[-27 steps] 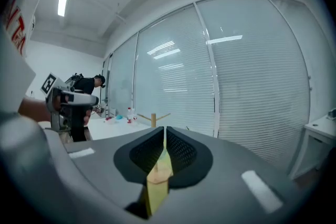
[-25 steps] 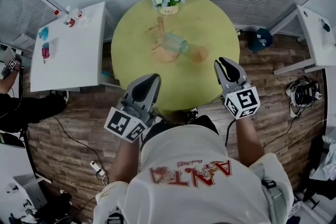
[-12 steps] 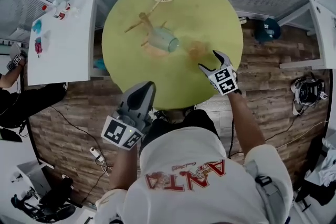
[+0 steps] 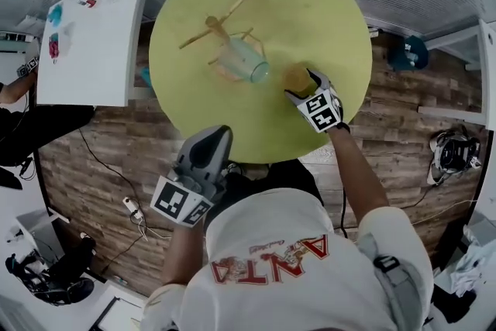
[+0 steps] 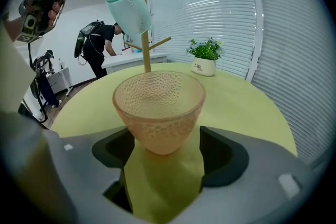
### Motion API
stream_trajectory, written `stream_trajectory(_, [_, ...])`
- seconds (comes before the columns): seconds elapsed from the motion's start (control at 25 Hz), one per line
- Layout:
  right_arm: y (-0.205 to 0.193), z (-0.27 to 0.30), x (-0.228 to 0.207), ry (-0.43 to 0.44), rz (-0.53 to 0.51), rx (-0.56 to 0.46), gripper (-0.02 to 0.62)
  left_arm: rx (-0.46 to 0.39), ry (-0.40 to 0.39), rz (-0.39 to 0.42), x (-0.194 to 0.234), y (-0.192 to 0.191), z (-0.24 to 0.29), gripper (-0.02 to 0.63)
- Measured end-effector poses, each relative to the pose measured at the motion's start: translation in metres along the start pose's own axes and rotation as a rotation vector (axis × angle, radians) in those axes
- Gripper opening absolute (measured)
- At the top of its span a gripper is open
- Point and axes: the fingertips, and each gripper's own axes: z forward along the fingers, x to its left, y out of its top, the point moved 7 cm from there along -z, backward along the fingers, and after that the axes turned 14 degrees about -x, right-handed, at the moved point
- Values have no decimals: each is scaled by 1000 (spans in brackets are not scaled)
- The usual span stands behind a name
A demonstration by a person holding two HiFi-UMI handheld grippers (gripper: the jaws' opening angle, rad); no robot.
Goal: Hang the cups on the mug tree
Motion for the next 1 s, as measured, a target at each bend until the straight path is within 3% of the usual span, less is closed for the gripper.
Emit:
stream_trajectory(0.32, [-7,18,3,26,39,29,356,6,30,-10,9,-5,-2,9])
stream_trajectory(0.48, [-7,17,4,7,36,23,321,11,38,-15,12,-6,-4,9])
stream_trajectory(1.0, [-7,1,-1,-28,37,33,314,9,16,-34,17,-7,-4,9])
